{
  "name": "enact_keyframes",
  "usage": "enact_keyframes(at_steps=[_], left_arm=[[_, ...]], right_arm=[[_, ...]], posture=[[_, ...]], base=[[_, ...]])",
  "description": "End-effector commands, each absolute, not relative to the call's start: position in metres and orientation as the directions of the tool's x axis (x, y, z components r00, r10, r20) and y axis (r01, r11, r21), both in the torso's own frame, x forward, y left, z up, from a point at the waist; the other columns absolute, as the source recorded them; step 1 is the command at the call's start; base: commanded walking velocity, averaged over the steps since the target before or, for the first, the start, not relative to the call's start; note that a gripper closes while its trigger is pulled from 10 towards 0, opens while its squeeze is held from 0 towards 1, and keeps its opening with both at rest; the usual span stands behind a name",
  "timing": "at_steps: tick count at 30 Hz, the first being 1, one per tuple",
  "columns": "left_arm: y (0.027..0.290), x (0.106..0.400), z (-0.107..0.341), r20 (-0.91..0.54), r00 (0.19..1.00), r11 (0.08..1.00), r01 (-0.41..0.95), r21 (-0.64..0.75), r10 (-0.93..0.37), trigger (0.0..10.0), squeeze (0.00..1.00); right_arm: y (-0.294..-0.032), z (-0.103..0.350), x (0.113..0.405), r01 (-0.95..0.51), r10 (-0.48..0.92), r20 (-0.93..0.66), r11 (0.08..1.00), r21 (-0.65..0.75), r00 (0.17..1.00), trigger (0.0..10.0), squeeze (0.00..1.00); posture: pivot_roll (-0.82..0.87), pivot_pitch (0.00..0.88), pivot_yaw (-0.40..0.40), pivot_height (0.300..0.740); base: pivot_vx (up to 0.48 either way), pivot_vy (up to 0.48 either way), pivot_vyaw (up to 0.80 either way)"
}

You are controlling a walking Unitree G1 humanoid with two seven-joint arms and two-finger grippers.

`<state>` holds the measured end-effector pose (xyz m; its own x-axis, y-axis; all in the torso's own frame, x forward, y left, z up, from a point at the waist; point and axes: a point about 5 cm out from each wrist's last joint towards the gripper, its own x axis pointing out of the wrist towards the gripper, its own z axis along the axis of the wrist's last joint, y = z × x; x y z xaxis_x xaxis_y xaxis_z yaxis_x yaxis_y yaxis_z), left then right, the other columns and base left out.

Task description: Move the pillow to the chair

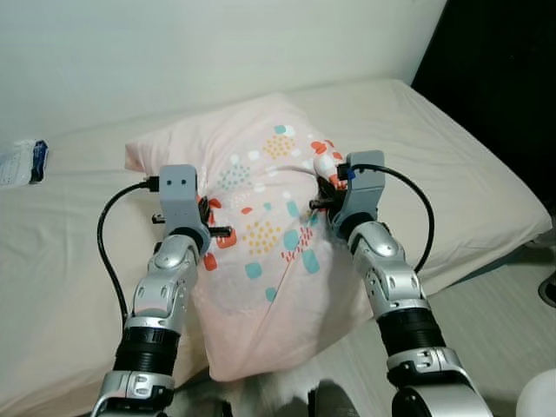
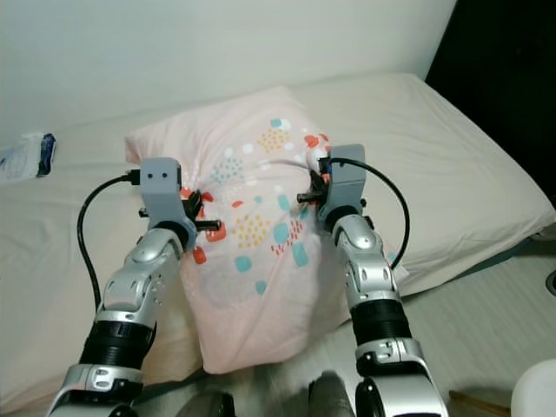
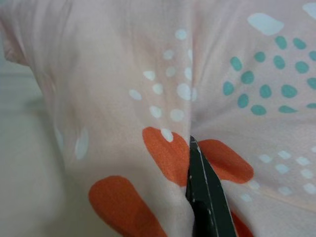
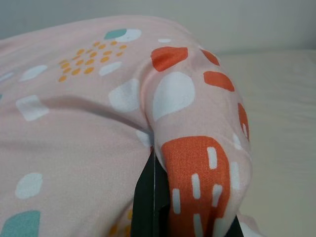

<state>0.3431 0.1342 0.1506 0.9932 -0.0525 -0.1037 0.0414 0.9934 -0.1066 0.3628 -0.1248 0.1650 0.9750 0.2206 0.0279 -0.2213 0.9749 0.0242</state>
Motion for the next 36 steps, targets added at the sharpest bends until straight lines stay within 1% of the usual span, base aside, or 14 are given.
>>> enact_keyframes(at_steps=[1, 6, 13, 20, 30, 36], left_arm=[[0.13, 0.343, 0.159, -0.055, 0.996, 0.993, 0.063, -0.095, -0.069, 10.0, 0.0], [0.13, 0.343, 0.159, -0.058, 0.996, 0.993, 0.065, -0.095, -0.07, 10.0, 0.0], [0.13, 0.343, 0.159, -0.057, 0.996, 0.993, 0.064, -0.096, -0.07, 10.0, 0.0], [0.129, 0.344, 0.158, -0.065, 0.994, 0.993, 0.078, -0.085, -0.084, 10.0, 0.0], [0.127, 0.346, 0.155, -0.071, 0.987, 0.989, 0.142, -0.028, -0.144, 10.0, 0.0], [0.123, 0.343, 0.148, -0.091, 0.982, 0.986, 0.165, -0.016, -0.166, 10.0, 0.0]], right_arm=[[-0.121, 0.171, 0.362, -0.241, 0.239, 0.057, 0.97, 0.03, 0.969, 10.0, 0.0], [-0.121, 0.172, 0.362, -0.239, 0.237, 0.059, 0.971, 0.03, 0.97, 10.0, 0.0], [-0.121, 0.173, 0.363, -0.237, 0.235, 0.064, 0.971, 0.029, 0.97, 10.0, 0.0], [-0.122, 0.175, 0.363, -0.24, 0.24, 0.071, 0.971, -0.008, 0.968, 10.0, 0.0], [-0.135, 0.171, 0.365, -0.202, 0.201, 0.058, 0.979, 0.004, 0.978, 10.0, 0.0], [-0.141, 0.165, 0.36, -0.193, 0.192, 0.052, 0.981, 0.003, 0.98, 10.0, 0.0]], posture=[[-0.06, 0.148, -0.014, 0.721], [-0.06, 0.15, -0.012, 0.74], [-0.06, 0.148, -0.013, 0.74], [-0.06, 0.142, -0.01, 0.74], [-0.07, 0.145, -0.002, 0.74], [-0.08, 0.158, 0.025, 0.74]], base=[[0.0, 0.0, 0.0], [0.0, 0.0, 0.0], [0.0, 0.0, 0.0], [0.0, 0.0, 0.0], [0.0, 0.0, 0.0], [0.0, 0.0, 0.0]])
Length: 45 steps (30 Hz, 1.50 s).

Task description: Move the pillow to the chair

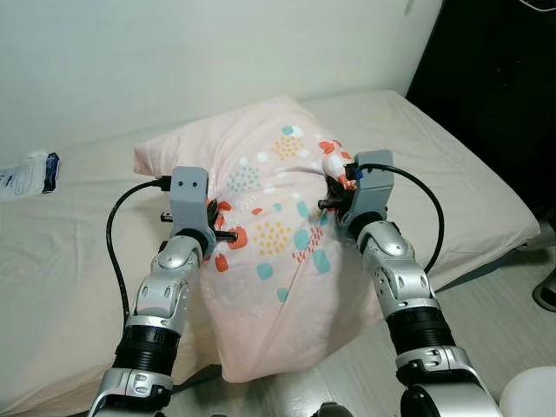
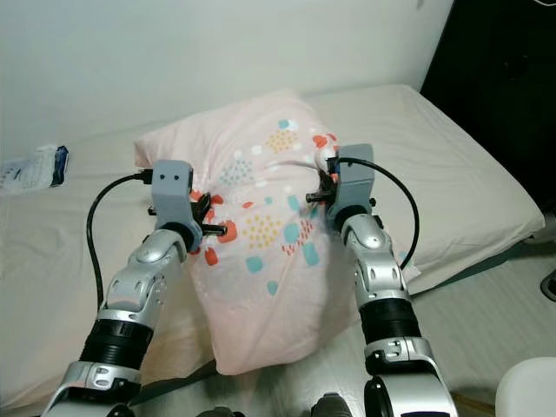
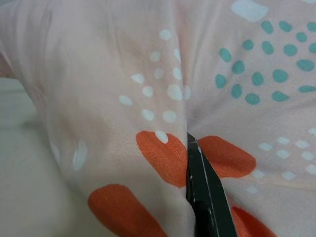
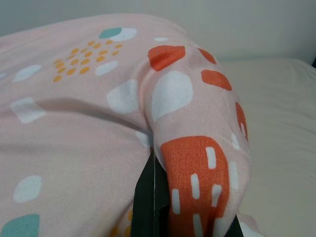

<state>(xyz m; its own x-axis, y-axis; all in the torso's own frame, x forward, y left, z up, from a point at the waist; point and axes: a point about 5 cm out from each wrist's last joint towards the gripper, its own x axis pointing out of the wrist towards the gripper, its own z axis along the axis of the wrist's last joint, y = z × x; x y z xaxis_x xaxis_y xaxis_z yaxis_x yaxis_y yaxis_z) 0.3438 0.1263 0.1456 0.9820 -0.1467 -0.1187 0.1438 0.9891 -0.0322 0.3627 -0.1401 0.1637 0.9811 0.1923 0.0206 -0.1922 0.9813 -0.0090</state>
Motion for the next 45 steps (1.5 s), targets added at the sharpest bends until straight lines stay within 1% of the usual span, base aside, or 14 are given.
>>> enact_keyframes(at_steps=[1, 10, 20, 23, 28, 32, 38, 40, 41, 45], left_arm=[[0.122, 0.343, 0.147, -0.094, 0.98, 0.985, 0.173, -0.015, -0.173, 10.0, 0.0], [0.116, 0.344, 0.143, -0.103, 0.975, 0.98, 0.199, 0.003, -0.197, 10.0, 0.0], [0.115, 0.342, 0.136, -0.128, 0.973, 0.981, 0.195, 0.013, -0.192, 10.0, 0.0], [0.116, 0.339, 0.131, -0.145, 0.969, 0.979, 0.203, 0.017, -0.199, 10.0, 0.0], [0.112, 0.337, 0.129, -0.147, 0.966, 0.976, 0.217, 0.021, -0.212, 10.0, 0.0], [0.109, 0.337, 0.129, -0.149, 0.965, 0.975, 0.221, 0.016, -0.216, 10.0, 0.0], [0.109, 0.335, 0.126, -0.166, 0.958, 0.97, 0.24, 0.023, -0.233, 10.0, 0.0], [0.108, 0.336, 0.126, -0.169, 0.956, 0.968, 0.249, 0.023, -0.242, 10.0, 0.0], [0.106, 0.337, 0.125, -0.172, 0.954, 0.967, 0.254, 0.02, -0.247, 10.0, 0.0], [0.098, 0.339, 0.127, -0.165, 0.948, 0.961, 0.278, 0.017, -0.271, 10.0, 0.0]], right_arm=[[-0.142, 0.164, 0.359, -0.19, 0.19, 0.051, 0.982, 0.002, 0.98, 10.0, 0.0], [-0.153, 0.154, 0.353, -0.169, 0.169, 0.031, 0.986, -0.018, 0.985, 10.0, 0.0], [-0.16, 0.147, 0.348, -0.146, 0.146, 0.031, 0.989, -0.002, 0.989, 10.0, 0.0], [-0.163, 0.147, 0.348, -0.11, 0.109, 0.032, 0.994, 0.016, 0.993, 10.0, 0.0], [-0.162, 0.142, 0.345, -0.12, 0.12, 0.012, 0.993, 0.011, 0.993, 10.0, 0.0], [-0.161, 0.138, 0.342, -0.128, 0.128, -0.006, 0.992, 0.01, 0.992, 10.0, 0.0], [-0.162, 0.134, 0.342, -0.11, 0.111, -0.014, 0.994, 0.013, 0.994, 10.0, 0.0], [-0.164, 0.134, 0.341, -0.101, 0.101, -0.014, 0.995, 0.008, 0.995, 10.0, 0.0], [-0.166, 0.134, 0.34, -0.095, 0.095, -0.014, 0.995, 0.005, 0.995, 10.0, 0.0], [-0.177, 0.134, 0.336, -0.066, 0.066, -0.014, 0.998, 0.008, 0.998, 10.0, 0.0]], posture=[[-0.09, 0.158, 0.025, 0.74], [-0.08, 0.148, 0.038, 0.74], [-0.07, 0.146, 0.047, 0.74], [-0.08, 0.14, 0.054, 0.74], [-0.09, 0.126, 0.039, 0.74], [-0.08, 0.132, 0.041, 0.74], [-0.08, 0.139, 0.069, 0.74], [-0.08, 0.139, 0.075, 0.74], [-0.1, 0.142, 0.091, 0.74], [-0.1, 0.138, 0.08, 0.74]], base=[[0.0, 0.0, 0.0], [0.0, 0.0, 0.0], [0.0, 0.0, 0.0], [0.0, 0.0, 0.0], [0.0, 0.0, 0.0], [0.0, 0.0, 0.0], [0.0, 0.0, 0.0], [0.0, 0.0, 0.0], [0.0, 0.0, 0.0], [0.0, 0.0, 0.0]])
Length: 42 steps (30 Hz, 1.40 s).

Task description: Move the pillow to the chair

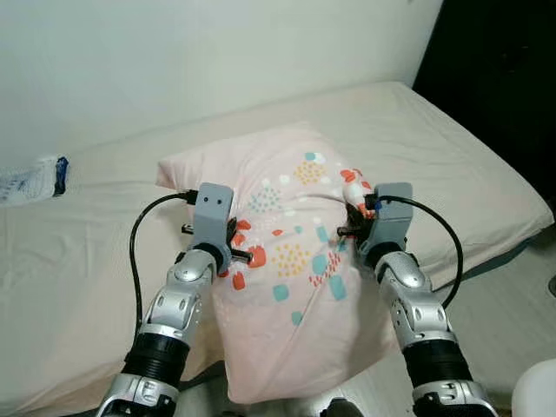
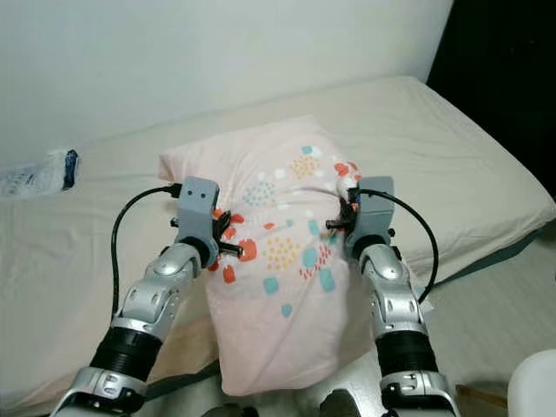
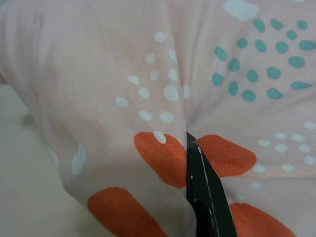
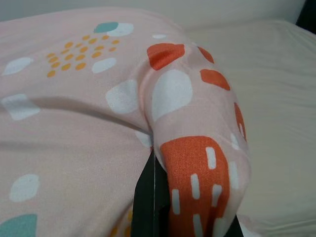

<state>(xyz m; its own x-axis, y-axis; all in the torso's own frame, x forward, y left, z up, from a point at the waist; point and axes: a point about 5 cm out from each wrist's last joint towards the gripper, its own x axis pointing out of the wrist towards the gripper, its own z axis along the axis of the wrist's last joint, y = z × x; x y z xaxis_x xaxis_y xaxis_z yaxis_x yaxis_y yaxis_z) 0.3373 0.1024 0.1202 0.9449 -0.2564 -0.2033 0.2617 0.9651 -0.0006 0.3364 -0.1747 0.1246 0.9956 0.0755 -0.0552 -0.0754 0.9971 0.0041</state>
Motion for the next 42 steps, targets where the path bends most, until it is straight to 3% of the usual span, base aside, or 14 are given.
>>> enact_keyframes(at_steps=[1, 24, 37, 42], left_arm=[[0.096, 0.34, 0.128, -0.161, 0.948, 0.96, 0.279, 0.015, -0.273, 10.0, 0.0], [0.093, 0.334, 0.123, -0.176, 0.942, 0.956, 0.292, 0.002, -0.287, 10.0, 0.0], [0.089, 0.335, 0.122, -0.184, 0.936, 0.952, 0.305, 0.003, -0.299, 10.0, 0.0], [0.089, 0.337, 0.123, -0.177, 0.938, 0.953, 0.303, 0.009, -0.297, 10.0, 0.0]], right_arm=[[-0.179, 0.134, 0.335, -0.064, 0.065, -0.014, 0.998, 0.009, 0.998, 10.0, 0.0], [-0.168, 0.136, 0.334, -0.12, 0.12, -0.02, 0.993, 0.007, 0.993, 10.0, 0.0], [-0.169, 0.136, 0.337, -0.115, 0.115, -0.021, 0.993, -0.002, 0.993, 10.0, 0.0], [-0.172, 0.136, 0.336, -0.118, 0.118, -0.023, 0.993, -0.003, 0.993, 10.0, 0.0]], posture=[[-0.1, 0.139, 0.076, 0.74], [-0.11, 0.152, 0.054, 0.74], [-0.1, 0.15, 0.082, 0.74], [-0.11, 0.136, 0.051, 0.74]], base=[[0.0, 0.0, 0.0], [0.0, 0.0, 0.0], [0.0, 0.0, 0.0], [0.0, 0.0, 0.0]])
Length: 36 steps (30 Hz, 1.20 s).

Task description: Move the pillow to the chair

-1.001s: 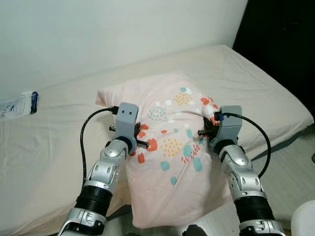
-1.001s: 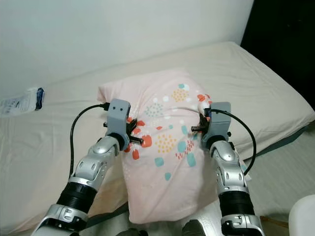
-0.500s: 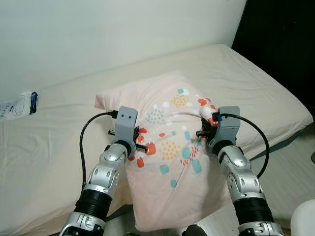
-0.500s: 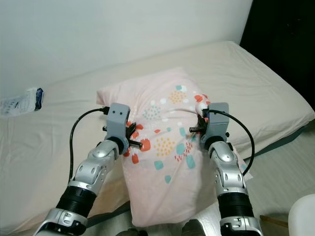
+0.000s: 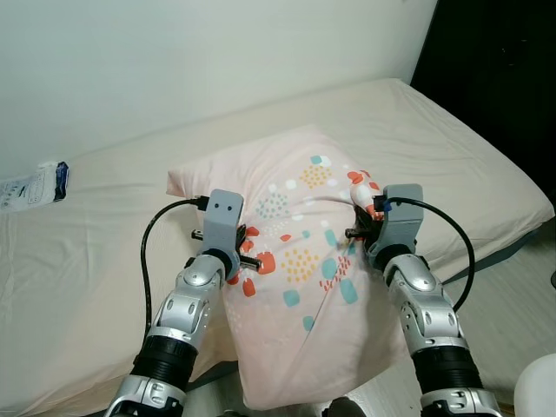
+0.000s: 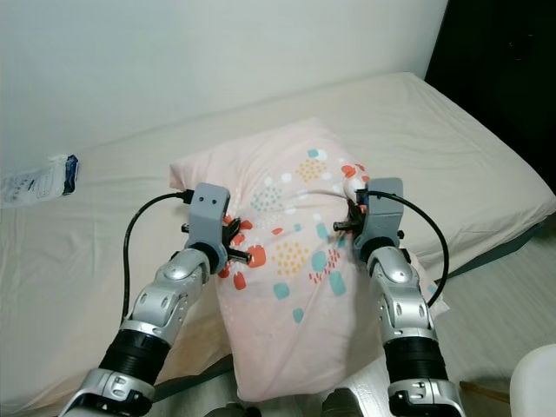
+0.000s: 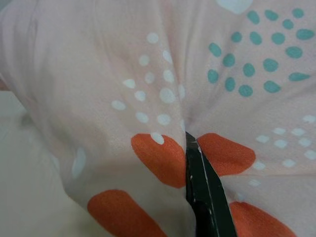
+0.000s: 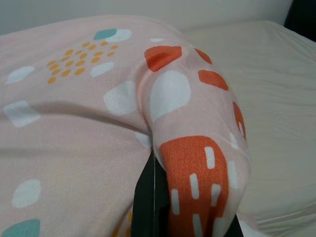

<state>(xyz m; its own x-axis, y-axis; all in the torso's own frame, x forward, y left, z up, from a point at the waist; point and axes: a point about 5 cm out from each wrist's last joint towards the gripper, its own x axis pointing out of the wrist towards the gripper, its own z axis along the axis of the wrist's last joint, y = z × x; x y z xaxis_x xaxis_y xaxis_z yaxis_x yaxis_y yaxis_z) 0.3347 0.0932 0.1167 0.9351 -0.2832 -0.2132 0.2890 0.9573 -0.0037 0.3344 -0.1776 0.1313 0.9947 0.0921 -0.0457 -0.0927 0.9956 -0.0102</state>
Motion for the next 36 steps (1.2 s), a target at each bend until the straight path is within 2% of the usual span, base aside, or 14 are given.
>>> enact_keyframes(at_steps=[1, 14, 25, 36], left_arm=[[0.09, 0.338, 0.124, -0.173, 0.94, 0.954, 0.299, 0.011, -0.293, 10.0, 0.0], [0.098, 0.337, 0.127, -0.162, 0.953, 0.965, 0.263, 0.014, -0.257, 10.0, 0.0], [0.09, 0.332, 0.121, -0.176, 0.944, 0.959, 0.282, -0.002, -0.278, 10.0, 0.0], [0.087, 0.336, 0.124, -0.166, 0.944, 0.958, 0.286, -0.011, -0.284, 10.0, 0.0]], right_arm=[[-0.171, 0.136, 0.336, -0.128, 0.128, -0.027, 0.992, -0.006, 0.991, 10.0, 0.0], [-0.157, 0.136, 0.343, -0.176, 0.175, -0.031, 0.984, -0.006, 0.984, 10.0, 0.0], [-0.172, 0.137, 0.341, -0.15, 0.149, -0.034, 0.988, -0.033, 0.988, 10.0, 0.0], [-0.176, 0.137, 0.34, -0.143, 0.142, -0.035, 0.989, -0.04, 0.989, 10.0, 0.0]], posture=[[-0.1, 0.131, 0.044, 0.74], [-0.09, 0.124, 0.026, 0.74], [-0.11, 0.127, 0.04, 0.74], [-0.12, 0.124, 0.03, 0.74]], base=[[0.0, 0.0, 0.0], [0.0, 0.0, 0.0], [0.0, 0.0, 0.0], [0.0, 0.0, 0.0]])
